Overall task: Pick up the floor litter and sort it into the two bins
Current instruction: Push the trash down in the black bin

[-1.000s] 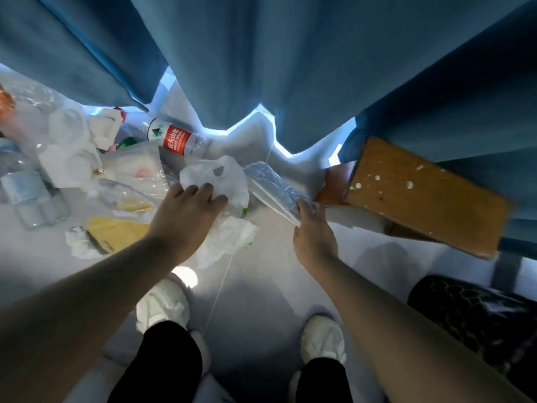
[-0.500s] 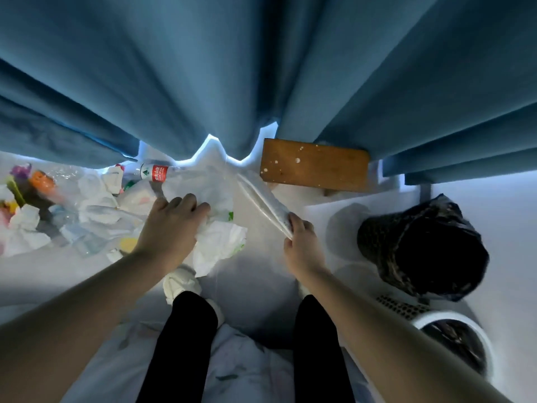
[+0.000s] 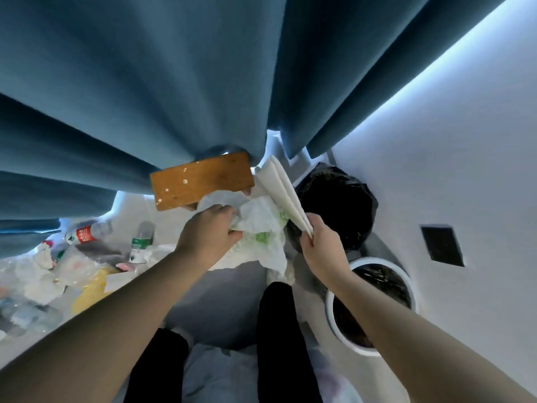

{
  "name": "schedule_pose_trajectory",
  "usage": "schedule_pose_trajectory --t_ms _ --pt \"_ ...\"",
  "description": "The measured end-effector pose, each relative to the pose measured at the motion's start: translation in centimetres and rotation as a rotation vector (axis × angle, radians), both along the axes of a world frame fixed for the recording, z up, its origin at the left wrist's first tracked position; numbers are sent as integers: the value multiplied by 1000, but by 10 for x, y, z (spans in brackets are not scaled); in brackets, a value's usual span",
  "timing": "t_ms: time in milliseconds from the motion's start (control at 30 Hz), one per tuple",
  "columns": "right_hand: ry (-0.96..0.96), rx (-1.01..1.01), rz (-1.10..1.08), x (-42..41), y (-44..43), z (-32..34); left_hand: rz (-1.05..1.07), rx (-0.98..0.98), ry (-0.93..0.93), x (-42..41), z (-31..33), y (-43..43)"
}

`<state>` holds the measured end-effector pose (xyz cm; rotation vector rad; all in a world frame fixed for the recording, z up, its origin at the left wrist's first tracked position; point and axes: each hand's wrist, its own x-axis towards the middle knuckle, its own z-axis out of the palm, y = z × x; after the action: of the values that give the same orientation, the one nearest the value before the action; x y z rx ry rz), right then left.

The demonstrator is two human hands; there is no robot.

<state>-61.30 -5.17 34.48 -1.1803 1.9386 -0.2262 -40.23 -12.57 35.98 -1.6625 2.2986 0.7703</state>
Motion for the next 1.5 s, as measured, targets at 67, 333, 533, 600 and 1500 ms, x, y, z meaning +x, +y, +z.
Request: schedule_pose_trajectory --t_ms 67,333,533,600,1500 --pt "6 11 -64 -32 3 -1 -25 17 11 -36 -3 -6" --pt "-9 49 -267 -128 19 -33 -5 145 33 -150 -45 -26" --pt "-10 -35 -445 -160 34 -72 175 357 4 -224 -109 -42" --pt "11 -105 -494 -162 38 -81 194 392 -37 -243 -132 -46" --pt "453 321 -86 -118 2 -283 -517 101 93 -211 -258 -31"
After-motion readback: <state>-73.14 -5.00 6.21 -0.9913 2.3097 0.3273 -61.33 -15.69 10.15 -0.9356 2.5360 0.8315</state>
